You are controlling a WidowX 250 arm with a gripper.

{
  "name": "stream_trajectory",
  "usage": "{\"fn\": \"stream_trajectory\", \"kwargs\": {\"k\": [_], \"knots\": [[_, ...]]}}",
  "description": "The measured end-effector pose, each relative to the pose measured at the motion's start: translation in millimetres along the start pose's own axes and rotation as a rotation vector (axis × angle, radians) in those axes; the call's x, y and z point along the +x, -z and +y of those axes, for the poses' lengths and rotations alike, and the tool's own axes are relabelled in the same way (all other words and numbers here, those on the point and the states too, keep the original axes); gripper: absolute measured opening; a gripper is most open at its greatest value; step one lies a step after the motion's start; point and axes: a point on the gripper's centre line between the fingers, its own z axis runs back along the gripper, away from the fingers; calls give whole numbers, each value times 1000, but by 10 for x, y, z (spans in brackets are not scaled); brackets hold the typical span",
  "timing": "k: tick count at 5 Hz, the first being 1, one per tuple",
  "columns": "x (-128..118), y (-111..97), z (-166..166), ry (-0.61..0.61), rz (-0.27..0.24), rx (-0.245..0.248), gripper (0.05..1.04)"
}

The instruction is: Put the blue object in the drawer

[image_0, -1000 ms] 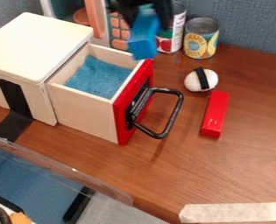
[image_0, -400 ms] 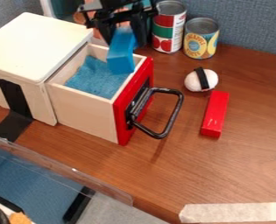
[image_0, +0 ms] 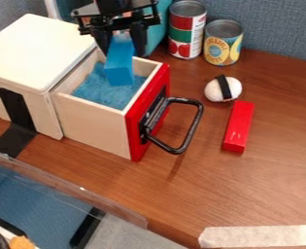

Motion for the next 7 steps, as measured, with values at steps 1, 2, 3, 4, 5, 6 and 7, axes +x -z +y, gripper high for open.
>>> {"fn": "stream_trajectory", "kwargs": {"k": [1,2,3,4,5,6,7], "knots": [[32,81,57,-44,-3,27,593],[82,94,110,-129,-44,56,592],[68,241,156,-221,-37,55,592],[88,331,215,-280,-35,61,592],[81,366,255,-302,-30,81,592],[66,367,307,-302,-28,111,662],[53,368,316,-300,-19,119,892]]}}
